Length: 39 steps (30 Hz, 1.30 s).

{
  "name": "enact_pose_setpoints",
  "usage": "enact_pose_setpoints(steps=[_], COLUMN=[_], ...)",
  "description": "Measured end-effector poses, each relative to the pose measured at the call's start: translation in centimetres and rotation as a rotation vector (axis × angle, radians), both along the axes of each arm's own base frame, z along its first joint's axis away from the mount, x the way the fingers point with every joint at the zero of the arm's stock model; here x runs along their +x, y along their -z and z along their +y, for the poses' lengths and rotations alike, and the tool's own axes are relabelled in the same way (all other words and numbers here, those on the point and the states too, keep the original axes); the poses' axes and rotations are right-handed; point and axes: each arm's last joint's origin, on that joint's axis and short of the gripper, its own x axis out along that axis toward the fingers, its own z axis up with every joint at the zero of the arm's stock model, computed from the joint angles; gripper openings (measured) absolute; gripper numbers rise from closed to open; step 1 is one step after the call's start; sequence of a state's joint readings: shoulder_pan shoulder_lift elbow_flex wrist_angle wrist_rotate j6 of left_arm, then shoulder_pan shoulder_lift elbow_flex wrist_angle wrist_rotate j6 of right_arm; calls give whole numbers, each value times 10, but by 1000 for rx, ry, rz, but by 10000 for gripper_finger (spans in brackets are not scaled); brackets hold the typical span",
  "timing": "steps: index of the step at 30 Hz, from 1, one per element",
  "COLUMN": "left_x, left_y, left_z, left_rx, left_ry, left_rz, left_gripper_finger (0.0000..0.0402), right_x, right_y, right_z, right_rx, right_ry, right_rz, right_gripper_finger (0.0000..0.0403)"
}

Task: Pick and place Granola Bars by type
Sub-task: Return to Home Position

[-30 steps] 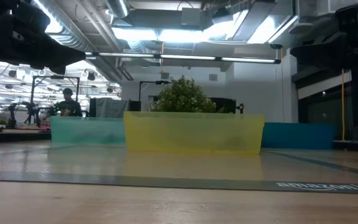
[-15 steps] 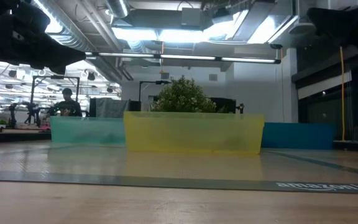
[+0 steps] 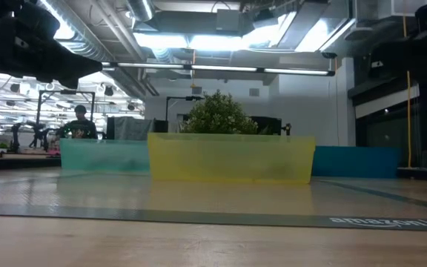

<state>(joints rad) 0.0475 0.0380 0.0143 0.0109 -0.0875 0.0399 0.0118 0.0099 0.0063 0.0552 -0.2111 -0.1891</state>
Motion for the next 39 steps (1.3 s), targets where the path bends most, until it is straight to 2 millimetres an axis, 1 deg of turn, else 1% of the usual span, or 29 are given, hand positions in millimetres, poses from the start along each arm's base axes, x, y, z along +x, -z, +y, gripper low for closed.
enact_pose_setpoints(steps=[6, 9, 16, 21, 39], left_x=[0, 0, 0, 0, 0], left_y=[0, 0, 0, 0, 0], left_z=[0, 0, 0, 0, 0], left_rx=[0, 0, 0, 0, 0], left_ry=[0, 0, 0, 0, 0], left_rz=[0, 0, 0, 0, 0], left_gripper_finger=[2, 5, 2, 4, 5], right_x=[0, 0, 1, 1, 1], right_y=[0, 0, 0, 3, 3], right_z=[0, -2, -5, -6, -6], right_rx=[-27, -17, 126, 33, 34], right_ry=[11, 70, 181, 192, 192], right_rz=[-6, -3, 11, 39, 36], right_gripper_finger=[7, 7, 7, 8, 18])
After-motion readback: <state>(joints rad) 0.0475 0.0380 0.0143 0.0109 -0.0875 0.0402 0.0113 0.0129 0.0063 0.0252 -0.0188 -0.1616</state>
